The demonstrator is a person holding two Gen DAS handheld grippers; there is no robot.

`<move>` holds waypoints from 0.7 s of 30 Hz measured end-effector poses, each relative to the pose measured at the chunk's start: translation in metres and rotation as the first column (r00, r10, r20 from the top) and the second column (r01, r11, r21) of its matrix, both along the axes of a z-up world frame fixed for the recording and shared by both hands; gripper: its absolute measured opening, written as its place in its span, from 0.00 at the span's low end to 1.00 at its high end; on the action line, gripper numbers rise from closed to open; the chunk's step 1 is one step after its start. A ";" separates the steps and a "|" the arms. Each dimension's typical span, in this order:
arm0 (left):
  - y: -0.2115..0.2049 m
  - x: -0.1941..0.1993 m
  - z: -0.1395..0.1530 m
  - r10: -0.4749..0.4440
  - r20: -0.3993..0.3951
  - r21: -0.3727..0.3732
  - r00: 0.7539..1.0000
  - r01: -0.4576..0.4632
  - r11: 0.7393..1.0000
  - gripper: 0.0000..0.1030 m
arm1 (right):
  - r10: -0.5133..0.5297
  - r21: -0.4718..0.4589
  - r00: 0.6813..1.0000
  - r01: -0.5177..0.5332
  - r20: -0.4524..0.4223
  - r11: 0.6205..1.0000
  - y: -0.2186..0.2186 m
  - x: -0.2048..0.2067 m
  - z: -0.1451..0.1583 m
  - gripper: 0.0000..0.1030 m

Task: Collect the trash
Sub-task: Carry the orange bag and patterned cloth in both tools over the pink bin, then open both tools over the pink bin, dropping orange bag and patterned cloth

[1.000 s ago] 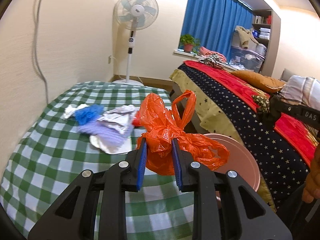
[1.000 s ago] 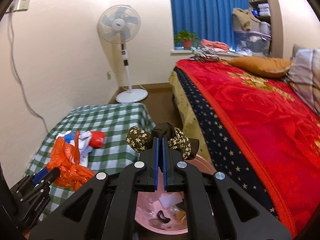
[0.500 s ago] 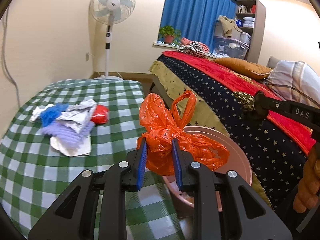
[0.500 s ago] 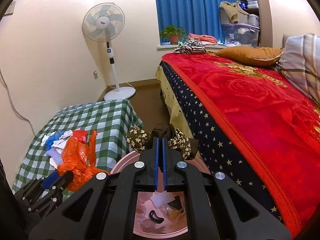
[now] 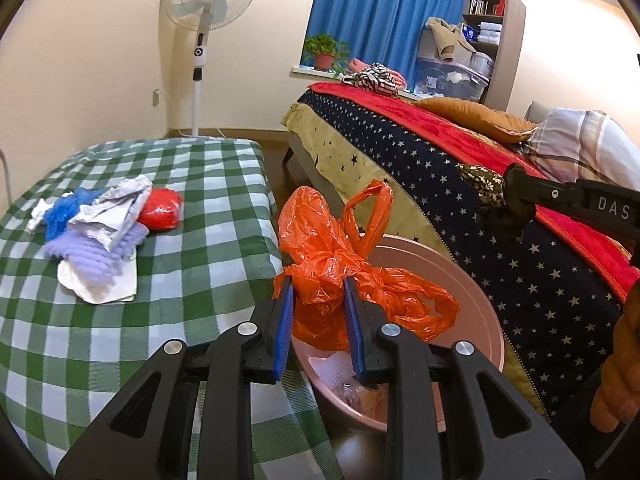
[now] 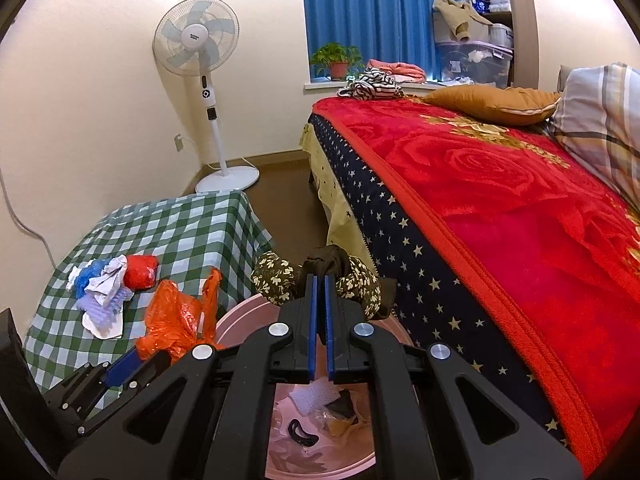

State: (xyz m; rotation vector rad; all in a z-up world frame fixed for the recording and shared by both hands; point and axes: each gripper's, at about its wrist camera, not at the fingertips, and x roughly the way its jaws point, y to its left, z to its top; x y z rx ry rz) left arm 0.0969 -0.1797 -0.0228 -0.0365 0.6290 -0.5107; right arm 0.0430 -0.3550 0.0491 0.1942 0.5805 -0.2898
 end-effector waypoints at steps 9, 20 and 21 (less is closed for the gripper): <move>-0.010 0.000 -0.004 -0.036 -0.011 -0.001 0.999 0.036 0.999 0.24 | -0.007 0.004 1.000 0.007 -0.001 1.000 -0.002 0.001 -0.001 0.04; -0.001 -0.001 0.000 -0.046 -0.010 0.009 0.999 0.046 0.999 0.49 | -0.056 -0.004 0.998 0.056 0.017 0.998 -0.004 -0.006 0.000 0.44; 0.001 -0.001 0.002 -0.042 -0.007 0.009 0.999 0.042 0.999 0.49 | -0.052 -0.005 0.998 0.053 0.019 0.999 -0.003 -0.006 0.000 0.44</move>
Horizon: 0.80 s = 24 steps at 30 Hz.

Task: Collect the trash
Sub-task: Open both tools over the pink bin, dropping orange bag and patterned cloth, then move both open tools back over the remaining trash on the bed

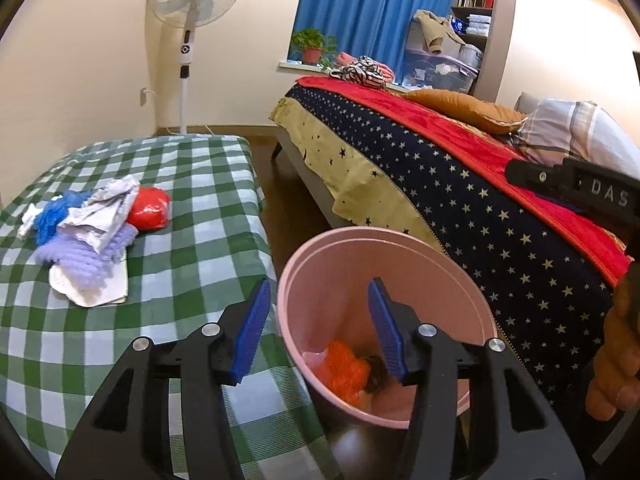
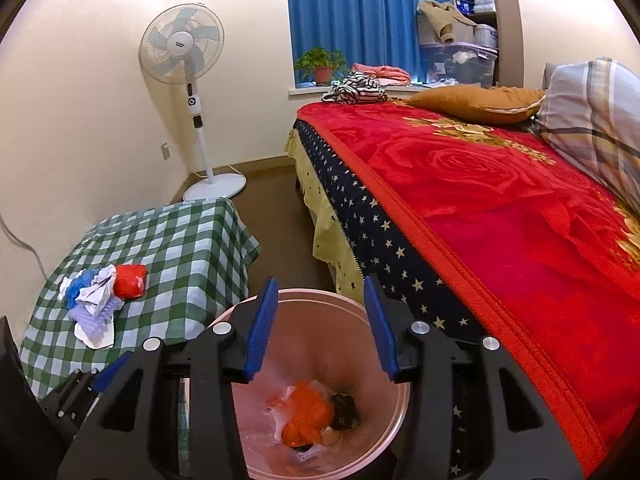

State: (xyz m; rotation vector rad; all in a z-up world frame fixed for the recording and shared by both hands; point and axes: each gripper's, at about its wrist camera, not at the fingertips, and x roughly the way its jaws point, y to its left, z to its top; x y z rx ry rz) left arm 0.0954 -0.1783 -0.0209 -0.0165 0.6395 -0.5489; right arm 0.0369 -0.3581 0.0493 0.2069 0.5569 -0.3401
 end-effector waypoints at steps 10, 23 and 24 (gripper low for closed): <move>0.024 -0.012 0.017 0.030 0.034 -0.009 0.999 -0.030 1.000 0.49 | 0.052 -0.039 0.998 -0.051 0.023 0.998 0.019 -0.009 0.005 0.44; 0.064 -0.021 0.031 0.098 0.060 -0.032 0.993 -0.096 0.995 0.47 | 0.108 -0.072 0.994 -0.106 0.026 0.992 0.052 -0.012 0.009 0.44; 0.067 -0.021 0.031 0.105 0.060 -0.034 0.993 -0.103 0.994 0.47 | 0.113 -0.071 0.993 -0.111 0.026 0.991 0.054 -0.011 0.009 0.44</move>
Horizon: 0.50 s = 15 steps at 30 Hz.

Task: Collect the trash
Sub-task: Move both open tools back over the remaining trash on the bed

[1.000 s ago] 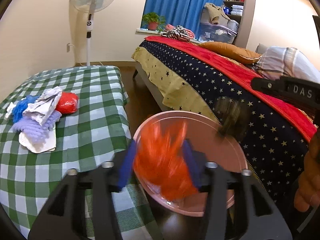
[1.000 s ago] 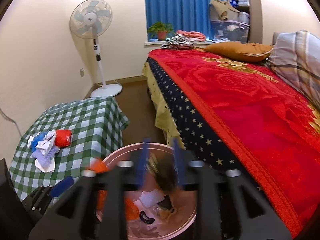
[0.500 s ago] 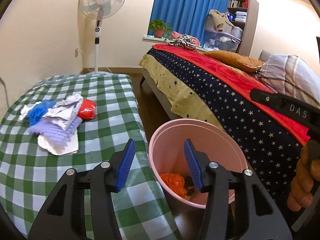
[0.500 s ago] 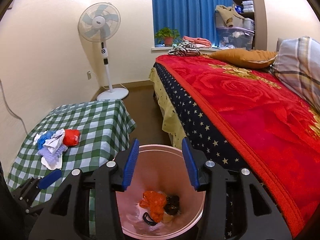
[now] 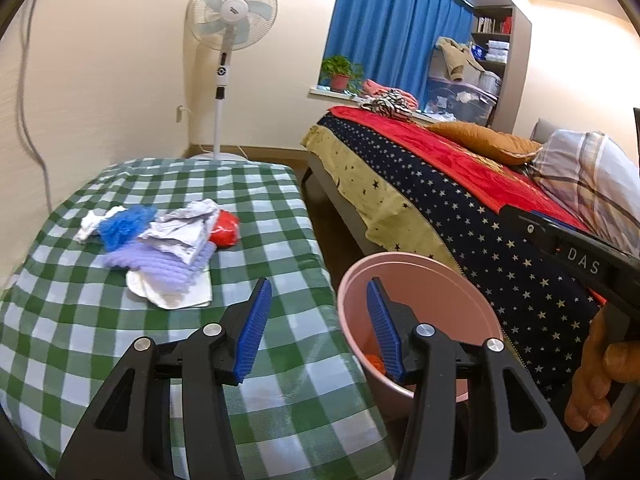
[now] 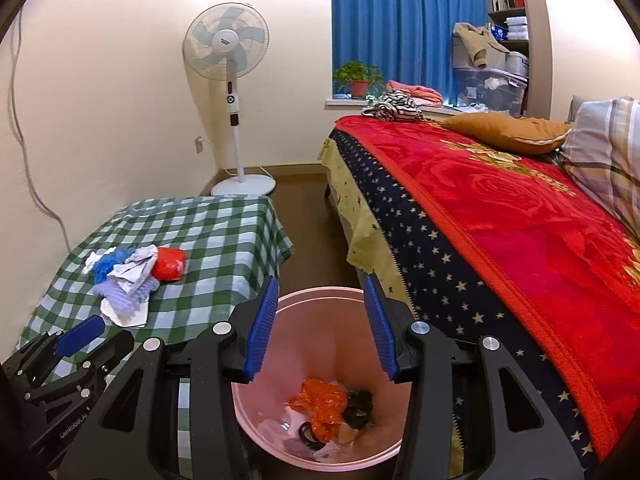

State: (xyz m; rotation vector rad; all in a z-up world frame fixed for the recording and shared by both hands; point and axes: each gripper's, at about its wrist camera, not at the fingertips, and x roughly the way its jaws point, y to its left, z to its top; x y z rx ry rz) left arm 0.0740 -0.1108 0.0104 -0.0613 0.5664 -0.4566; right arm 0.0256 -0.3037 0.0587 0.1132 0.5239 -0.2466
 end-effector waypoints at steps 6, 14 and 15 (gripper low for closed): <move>0.018 0.000 0.001 0.035 0.003 -0.005 0.999 -0.035 0.999 0.41 | 0.034 0.010 0.999 -0.034 0.007 0.999 0.016 0.005 0.003 0.44; 0.048 0.003 -0.002 0.112 -0.001 -0.007 0.994 -0.112 0.994 0.26 | 0.105 0.046 0.994 -0.105 0.012 0.993 0.041 0.019 -0.001 0.41; 0.052 0.003 -0.003 0.122 -0.002 -0.007 0.993 -0.122 0.992 0.26 | 0.117 0.051 0.993 -0.117 0.009 0.992 0.044 0.022 -0.002 0.40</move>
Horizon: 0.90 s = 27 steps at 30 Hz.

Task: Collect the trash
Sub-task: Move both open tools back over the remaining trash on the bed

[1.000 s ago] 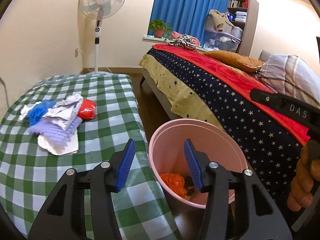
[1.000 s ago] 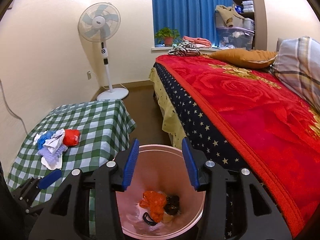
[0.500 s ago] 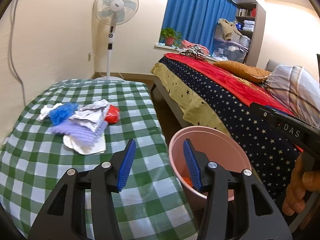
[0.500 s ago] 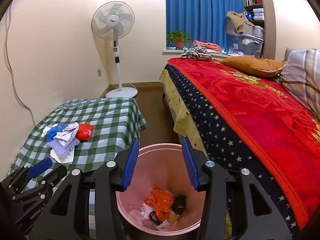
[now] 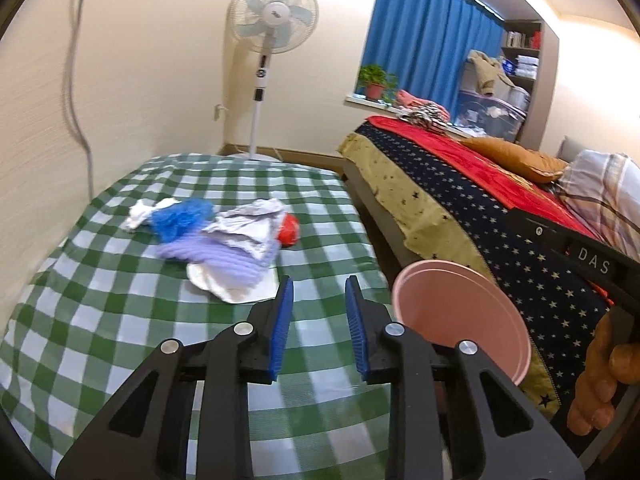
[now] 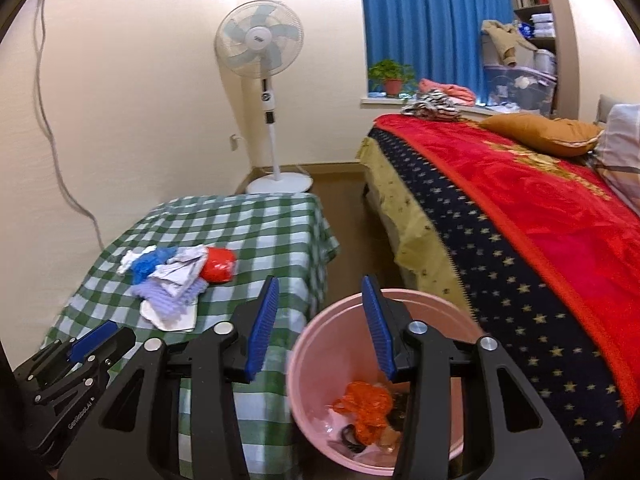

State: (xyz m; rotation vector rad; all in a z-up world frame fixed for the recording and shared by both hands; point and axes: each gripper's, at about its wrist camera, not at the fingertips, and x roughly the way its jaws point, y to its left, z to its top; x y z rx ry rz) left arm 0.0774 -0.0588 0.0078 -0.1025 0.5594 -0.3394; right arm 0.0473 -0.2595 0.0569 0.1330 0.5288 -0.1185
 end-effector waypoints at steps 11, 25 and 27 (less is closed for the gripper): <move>0.042 0.015 -0.017 0.147 -0.039 -0.007 0.988 -0.147 0.989 0.26 | 0.116 0.049 0.993 -0.116 -0.010 0.992 0.035 0.030 -0.013 0.30; 0.066 0.038 -0.028 0.249 -0.043 -0.012 0.968 -0.250 0.968 0.26 | 0.200 0.131 0.980 -0.197 -0.010 0.972 0.063 0.068 -0.040 0.24; 0.068 0.042 -0.030 0.258 -0.040 -0.005 0.965 -0.259 0.966 0.26 | 0.206 0.145 0.978 -0.203 -0.007 0.968 0.066 0.075 -0.044 0.24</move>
